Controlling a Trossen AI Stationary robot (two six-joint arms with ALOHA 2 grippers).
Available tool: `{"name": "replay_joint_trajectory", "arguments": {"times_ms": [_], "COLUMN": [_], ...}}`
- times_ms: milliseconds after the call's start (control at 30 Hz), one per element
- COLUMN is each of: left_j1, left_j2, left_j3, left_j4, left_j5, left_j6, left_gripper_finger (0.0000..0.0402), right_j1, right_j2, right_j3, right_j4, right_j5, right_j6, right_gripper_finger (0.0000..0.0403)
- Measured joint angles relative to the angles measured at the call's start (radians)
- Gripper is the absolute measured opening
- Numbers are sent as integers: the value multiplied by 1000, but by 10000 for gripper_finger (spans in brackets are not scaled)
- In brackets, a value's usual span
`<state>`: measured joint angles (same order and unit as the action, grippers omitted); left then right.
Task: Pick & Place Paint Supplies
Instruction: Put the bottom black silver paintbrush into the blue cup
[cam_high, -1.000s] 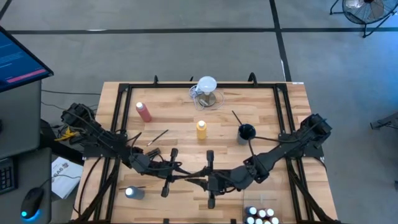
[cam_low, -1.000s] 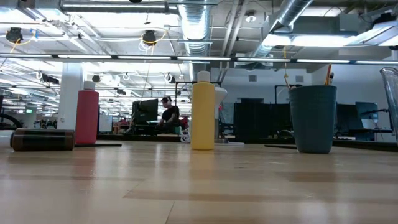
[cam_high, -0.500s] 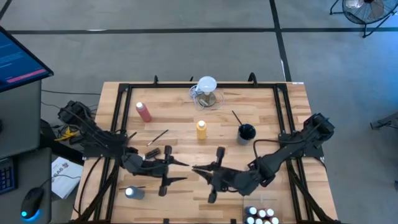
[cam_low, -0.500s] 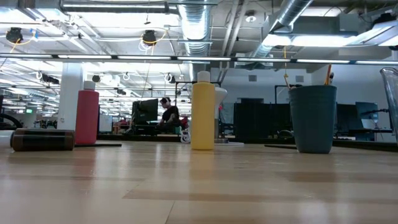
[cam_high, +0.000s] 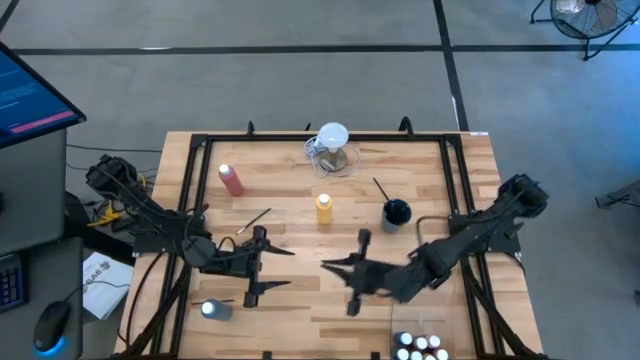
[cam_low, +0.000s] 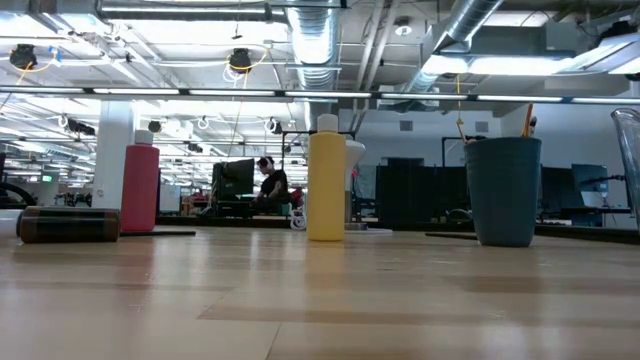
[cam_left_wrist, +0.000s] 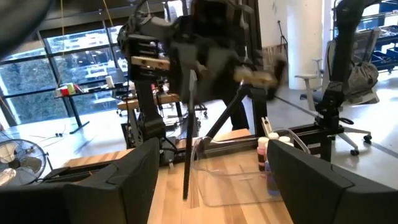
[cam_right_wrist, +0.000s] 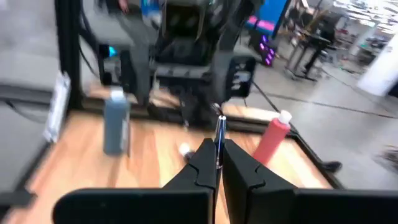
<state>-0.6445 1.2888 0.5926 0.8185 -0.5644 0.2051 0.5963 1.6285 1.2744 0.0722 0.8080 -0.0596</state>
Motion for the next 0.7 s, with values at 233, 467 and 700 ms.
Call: {"name": "replay_joint_trajectory", "arguments": {"times_ms": [233,467,700], "left_j1": [0,12,12], "left_j2": [0,0,0], "left_j3": [0,0,0], "left_j4": [0,3,1], "left_j5": [0,0,0], "left_j6": [0,0,0], "left_gripper_finger": [253,246,246], "right_j1": [-14,-17,9], "right_j2": [-321,-576,-661], "right_j3": [-431,-683,-729], "right_j4": [360,323,181], "right_j5": [-9,275,423], "right_j6": [-69,83,160], "right_gripper_finger": [1,0,0]}}
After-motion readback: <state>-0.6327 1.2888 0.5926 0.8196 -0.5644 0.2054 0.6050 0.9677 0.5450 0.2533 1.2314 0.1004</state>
